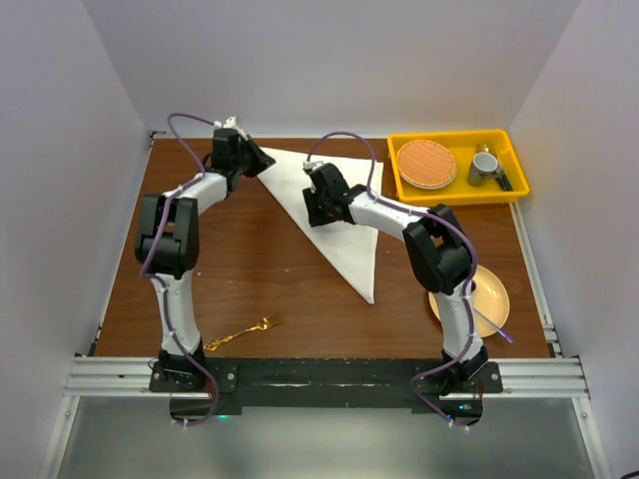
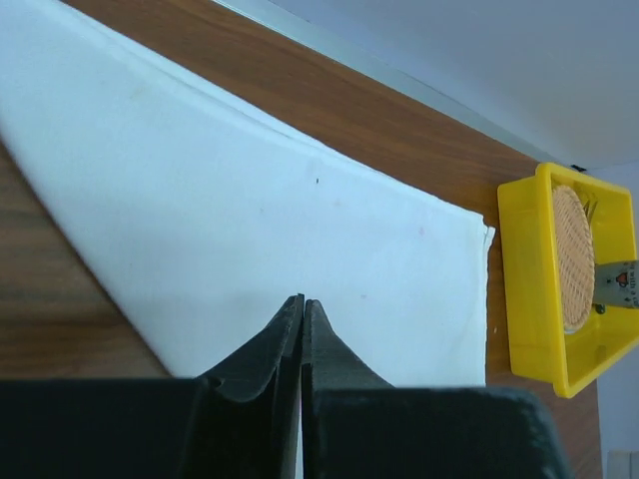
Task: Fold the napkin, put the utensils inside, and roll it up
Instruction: Fold the napkin
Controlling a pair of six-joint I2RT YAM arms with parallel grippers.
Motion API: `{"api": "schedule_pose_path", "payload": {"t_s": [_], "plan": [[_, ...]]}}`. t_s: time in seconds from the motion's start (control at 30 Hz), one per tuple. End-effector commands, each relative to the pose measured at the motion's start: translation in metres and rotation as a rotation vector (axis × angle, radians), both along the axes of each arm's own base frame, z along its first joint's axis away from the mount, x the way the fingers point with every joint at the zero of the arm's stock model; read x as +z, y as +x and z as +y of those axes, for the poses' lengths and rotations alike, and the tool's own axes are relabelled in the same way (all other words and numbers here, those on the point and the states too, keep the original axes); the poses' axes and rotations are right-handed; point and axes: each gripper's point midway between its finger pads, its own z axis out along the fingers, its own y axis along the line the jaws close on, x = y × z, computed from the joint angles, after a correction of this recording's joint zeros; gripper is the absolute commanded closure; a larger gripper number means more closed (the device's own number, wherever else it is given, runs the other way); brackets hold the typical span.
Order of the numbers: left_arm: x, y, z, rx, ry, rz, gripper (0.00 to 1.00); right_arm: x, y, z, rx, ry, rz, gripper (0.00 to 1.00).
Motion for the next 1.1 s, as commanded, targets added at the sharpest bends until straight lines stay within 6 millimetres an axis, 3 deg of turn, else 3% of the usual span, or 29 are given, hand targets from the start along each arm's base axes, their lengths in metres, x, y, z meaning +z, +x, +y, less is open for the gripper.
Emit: {"api": "schedule_pose_path", "payload": {"t_s": [0.0,0.17,0.3,0.43,0.5,0.53,0.6,0.63,0.67,0.7,0.73,0.77,0.83,0.87,1.03,1.07], "plan": [[-0.003,0.036,-0.013,0.006,-0.015,-0.038,0.96,0.013,-0.010,0.000,-0.011,0.036,-0.024,0.65],[-0.036,0.049,-0.007,0.062,0.017,0.037,0.98,-0.003,-0.042,-0.007,-0.002,0.000,0.026,0.65],[-0.074,0.045,0.010,0.149,0.079,0.147,1.00,-0.010,-0.069,-0.003,0.040,-0.018,0.039,0.65],[-0.114,0.012,0.035,0.217,0.168,0.325,1.00,-0.019,-0.102,-0.006,0.102,-0.069,0.053,0.65],[-0.118,-0.003,0.052,0.258,0.208,0.371,1.00,-0.017,-0.114,-0.006,0.131,-0.064,0.065,0.65],[-0.132,-0.024,0.061,0.273,0.236,0.428,1.00,-0.013,-0.123,-0.011,0.142,-0.063,0.068,0.65],[-0.114,-0.041,0.077,0.300,0.249,0.431,1.00,-0.008,-0.134,-0.019,0.138,-0.063,0.079,0.64],[-0.125,-0.065,0.087,0.320,0.289,0.468,1.00,0.005,-0.137,-0.025,0.122,-0.047,0.068,0.64],[-0.096,-0.071,0.090,0.327,0.307,0.414,1.00,0.012,-0.141,-0.029,0.114,-0.048,0.070,0.61],[-0.089,-0.081,0.097,0.354,0.327,0.407,1.00,0.015,-0.148,-0.039,0.100,-0.069,0.089,0.58],[-0.094,-0.099,0.098,0.350,0.327,0.421,1.00,0.020,-0.152,-0.050,0.056,-0.078,0.087,0.55],[-0.069,-0.098,0.095,0.331,0.316,0.350,1.00,0.034,-0.158,-0.065,0.022,-0.093,0.076,0.45],[-0.055,-0.101,0.090,0.295,0.310,0.318,0.98,0.038,-0.164,-0.091,-0.060,-0.126,0.069,0.36],[-0.046,-0.100,0.084,0.265,0.318,0.303,0.95,0.051,-0.167,-0.100,-0.089,-0.104,0.051,0.31],[-0.018,-0.100,0.021,-0.031,0.210,0.246,0.81,0.046,-0.172,-0.167,-0.294,-0.030,0.122,0.29],[-0.011,-0.103,0.008,-0.073,0.181,0.221,0.73,0.044,-0.173,-0.175,-0.318,-0.028,0.132,0.29]]}}
